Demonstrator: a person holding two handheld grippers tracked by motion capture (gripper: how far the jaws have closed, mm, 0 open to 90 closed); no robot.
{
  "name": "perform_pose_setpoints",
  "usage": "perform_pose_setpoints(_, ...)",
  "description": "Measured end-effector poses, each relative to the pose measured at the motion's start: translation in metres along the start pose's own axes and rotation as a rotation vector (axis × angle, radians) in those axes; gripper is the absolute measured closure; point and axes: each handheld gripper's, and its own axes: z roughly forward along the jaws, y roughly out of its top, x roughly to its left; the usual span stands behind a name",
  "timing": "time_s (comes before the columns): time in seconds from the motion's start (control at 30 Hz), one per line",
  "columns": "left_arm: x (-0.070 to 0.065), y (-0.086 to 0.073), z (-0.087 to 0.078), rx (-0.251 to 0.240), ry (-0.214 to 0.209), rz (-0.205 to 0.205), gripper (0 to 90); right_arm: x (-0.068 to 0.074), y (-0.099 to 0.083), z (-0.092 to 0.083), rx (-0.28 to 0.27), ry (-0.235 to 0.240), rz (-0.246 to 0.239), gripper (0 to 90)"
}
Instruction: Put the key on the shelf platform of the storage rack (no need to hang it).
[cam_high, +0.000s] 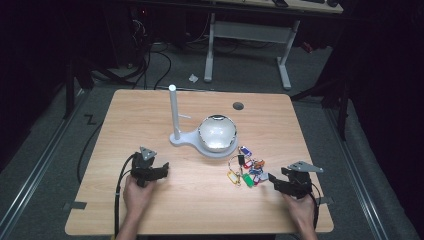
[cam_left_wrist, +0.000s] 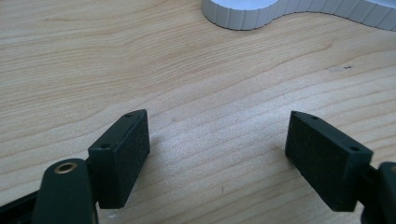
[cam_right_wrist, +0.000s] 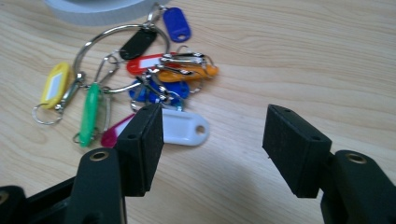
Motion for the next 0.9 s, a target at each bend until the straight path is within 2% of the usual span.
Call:
perform_pose_setpoints(0.07, 0.0, 0.0, 0.0, 0.0, 0.0, -0.001, 22.3, 0.006, 0.003, 0.003, 0.005, 0.014, -0.022, 38.7)
perform_pose_setpoints(0.2, 0.0, 0.0, 0.0, 0.0, 0.0, 0.001, 22.2, 0.011, 0.005, 0.005, 0.006, 0.027, -0.028, 39.4)
perform_pose_setpoints(0.67, 0.0, 0.0, 0.0, 0.0, 0.001, 0.0, 22.2, 0.022, 0.013, 0.021, 0.019, 0.059, -0.046, 41.1)
perform_pose_setpoints(0.9, 0.0, 0.0, 0.0, 0.0, 0.001, -0.001, 22.2, 0.023, 0.019, 0.034, 0.047, 0.066, -0.067, 42.7)
